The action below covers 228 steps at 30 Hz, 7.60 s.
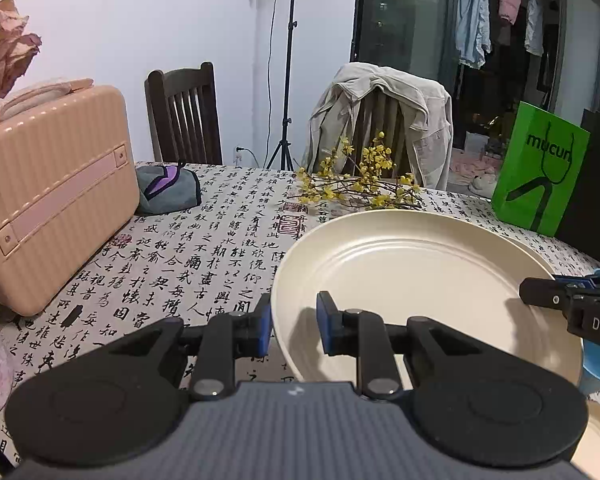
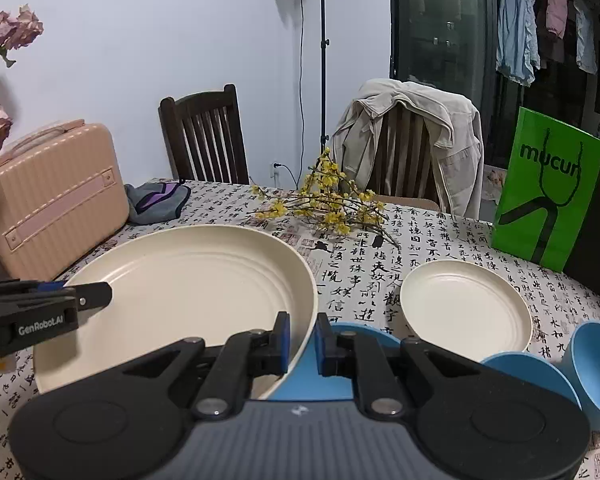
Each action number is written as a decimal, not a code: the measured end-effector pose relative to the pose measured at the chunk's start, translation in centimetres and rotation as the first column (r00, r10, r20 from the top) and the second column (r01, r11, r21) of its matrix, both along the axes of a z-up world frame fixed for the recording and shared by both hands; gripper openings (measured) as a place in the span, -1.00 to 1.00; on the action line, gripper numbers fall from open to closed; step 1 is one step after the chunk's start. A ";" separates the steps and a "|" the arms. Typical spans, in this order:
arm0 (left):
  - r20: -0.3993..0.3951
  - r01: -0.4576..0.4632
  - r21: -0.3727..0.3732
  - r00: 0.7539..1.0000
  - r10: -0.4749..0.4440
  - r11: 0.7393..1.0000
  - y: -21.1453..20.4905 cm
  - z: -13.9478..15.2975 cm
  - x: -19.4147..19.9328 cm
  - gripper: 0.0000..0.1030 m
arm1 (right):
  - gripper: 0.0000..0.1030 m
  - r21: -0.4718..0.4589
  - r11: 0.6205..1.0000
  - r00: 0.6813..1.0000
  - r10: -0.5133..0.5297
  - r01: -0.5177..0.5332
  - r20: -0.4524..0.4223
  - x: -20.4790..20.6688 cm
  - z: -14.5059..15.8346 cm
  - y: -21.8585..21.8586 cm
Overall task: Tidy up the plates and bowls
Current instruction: 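Carry the held plates back toward the blue bowls with both grippers, then move both held cream plates forward past the blue bowls over the table, then lower the cream plates onto the table and open both grippers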
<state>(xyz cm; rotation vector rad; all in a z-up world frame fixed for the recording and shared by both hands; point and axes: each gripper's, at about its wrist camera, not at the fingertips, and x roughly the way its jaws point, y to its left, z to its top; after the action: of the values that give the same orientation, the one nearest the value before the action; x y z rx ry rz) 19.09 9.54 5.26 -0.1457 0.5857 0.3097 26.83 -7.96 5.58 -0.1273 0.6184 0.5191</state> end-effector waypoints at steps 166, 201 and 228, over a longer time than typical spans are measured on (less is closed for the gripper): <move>0.115 0.402 0.002 0.910 -0.399 0.916 -19.9 -5.3 -8.8 -0.57 | -0.75 0.253 0.901 0.928 -0.371 0.352 0.028 -18.8 -7.3 -23.6; 0.017 0.403 0.035 0.915 -0.404 0.915 -21.4 -9.2 -6.8 -0.57 | -0.75 0.233 0.897 0.926 -0.371 0.375 -0.062 -16.4 -11.0 -24.8; -0.036 0.397 0.132 0.918 -0.396 0.908 -23.0 -11.8 -5.5 -0.52 | -0.76 0.064 0.919 0.919 -0.392 0.389 0.045 -15.8 -12.5 -22.3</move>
<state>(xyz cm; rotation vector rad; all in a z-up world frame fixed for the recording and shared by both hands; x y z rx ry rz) 13.60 -13.45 -6.56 0.1094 0.5859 -0.0469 11.01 -30.27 -6.96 0.0342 0.5553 0.1427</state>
